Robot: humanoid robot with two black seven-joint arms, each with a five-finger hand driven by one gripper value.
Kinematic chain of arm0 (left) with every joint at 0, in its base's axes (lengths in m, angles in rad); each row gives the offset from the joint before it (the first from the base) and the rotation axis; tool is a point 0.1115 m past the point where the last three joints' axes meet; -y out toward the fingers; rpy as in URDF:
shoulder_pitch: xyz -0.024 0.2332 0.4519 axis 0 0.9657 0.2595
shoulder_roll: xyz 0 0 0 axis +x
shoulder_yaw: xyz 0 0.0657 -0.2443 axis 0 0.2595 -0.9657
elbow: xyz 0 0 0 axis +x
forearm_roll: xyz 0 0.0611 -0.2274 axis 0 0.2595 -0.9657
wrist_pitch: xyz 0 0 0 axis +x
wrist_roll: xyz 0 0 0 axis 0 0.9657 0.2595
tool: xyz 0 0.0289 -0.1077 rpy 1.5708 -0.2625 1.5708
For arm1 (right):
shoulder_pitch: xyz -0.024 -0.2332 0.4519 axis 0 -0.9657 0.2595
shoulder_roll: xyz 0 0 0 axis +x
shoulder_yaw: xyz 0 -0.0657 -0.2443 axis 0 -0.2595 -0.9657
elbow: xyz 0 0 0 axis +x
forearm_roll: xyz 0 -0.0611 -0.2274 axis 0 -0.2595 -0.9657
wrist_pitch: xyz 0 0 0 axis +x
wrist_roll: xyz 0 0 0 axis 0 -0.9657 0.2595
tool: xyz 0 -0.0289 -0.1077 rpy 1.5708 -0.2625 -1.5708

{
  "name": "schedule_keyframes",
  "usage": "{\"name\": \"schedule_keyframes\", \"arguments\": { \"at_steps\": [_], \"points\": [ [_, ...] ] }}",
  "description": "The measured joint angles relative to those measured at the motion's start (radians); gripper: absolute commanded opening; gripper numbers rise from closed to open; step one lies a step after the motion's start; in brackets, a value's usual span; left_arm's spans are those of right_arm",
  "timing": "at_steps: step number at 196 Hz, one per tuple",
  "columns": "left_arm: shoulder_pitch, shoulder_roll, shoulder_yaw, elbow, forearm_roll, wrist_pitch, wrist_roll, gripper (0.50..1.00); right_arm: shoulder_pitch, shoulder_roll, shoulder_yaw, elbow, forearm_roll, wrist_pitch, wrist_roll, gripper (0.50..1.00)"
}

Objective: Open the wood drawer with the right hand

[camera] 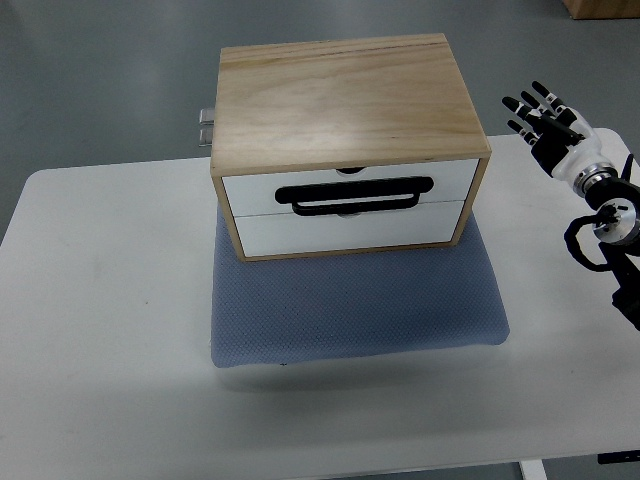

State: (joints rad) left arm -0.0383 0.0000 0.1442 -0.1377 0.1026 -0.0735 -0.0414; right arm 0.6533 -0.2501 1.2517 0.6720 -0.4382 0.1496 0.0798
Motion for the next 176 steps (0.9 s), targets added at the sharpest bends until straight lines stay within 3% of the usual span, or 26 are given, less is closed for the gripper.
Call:
{"name": "schedule_keyframes", "arguments": {
  "at_steps": [176],
  "points": [
    [0.0,0.0,0.0,0.0,0.0,0.0,0.0,1.0,-0.011,0.007,0.0,0.002,0.001,0.025,-0.002,0.954]
  ]
}}
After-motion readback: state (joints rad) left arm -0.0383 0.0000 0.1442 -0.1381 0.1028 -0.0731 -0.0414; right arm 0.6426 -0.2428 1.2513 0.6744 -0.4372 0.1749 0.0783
